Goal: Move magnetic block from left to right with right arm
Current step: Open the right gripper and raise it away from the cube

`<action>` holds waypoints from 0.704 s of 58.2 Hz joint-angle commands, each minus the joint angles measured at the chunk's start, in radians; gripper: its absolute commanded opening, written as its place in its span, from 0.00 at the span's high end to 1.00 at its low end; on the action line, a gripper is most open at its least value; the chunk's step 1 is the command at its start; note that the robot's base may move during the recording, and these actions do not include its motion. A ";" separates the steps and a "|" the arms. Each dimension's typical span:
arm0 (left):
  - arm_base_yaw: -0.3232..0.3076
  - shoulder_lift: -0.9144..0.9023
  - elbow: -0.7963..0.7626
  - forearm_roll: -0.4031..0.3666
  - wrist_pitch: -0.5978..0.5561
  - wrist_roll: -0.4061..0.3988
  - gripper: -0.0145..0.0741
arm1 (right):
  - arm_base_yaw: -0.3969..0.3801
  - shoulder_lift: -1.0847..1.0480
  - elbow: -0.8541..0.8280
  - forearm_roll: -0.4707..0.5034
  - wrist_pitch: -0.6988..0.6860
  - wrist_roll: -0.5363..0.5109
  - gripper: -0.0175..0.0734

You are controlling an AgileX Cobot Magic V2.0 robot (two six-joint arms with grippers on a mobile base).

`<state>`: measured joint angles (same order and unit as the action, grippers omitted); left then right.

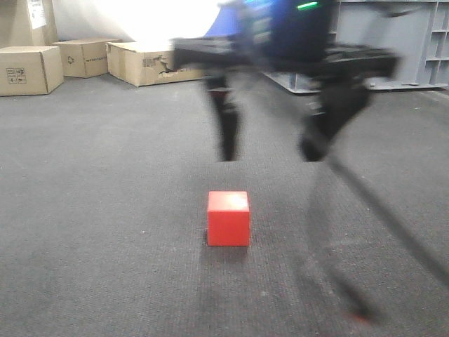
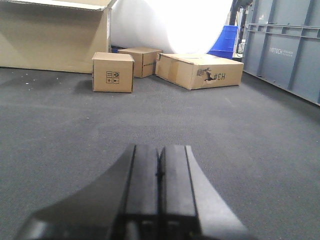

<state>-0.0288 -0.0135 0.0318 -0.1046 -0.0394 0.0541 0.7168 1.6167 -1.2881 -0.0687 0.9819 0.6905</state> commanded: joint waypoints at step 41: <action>-0.006 -0.008 0.008 -0.005 -0.086 -0.002 0.98 | -0.676 -0.749 0.773 0.299 -0.647 -0.801 0.78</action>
<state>-0.0288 -0.0135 0.0318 -0.1046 -0.0394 0.0541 0.0792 0.9401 -0.5422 0.2161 0.5198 -0.0245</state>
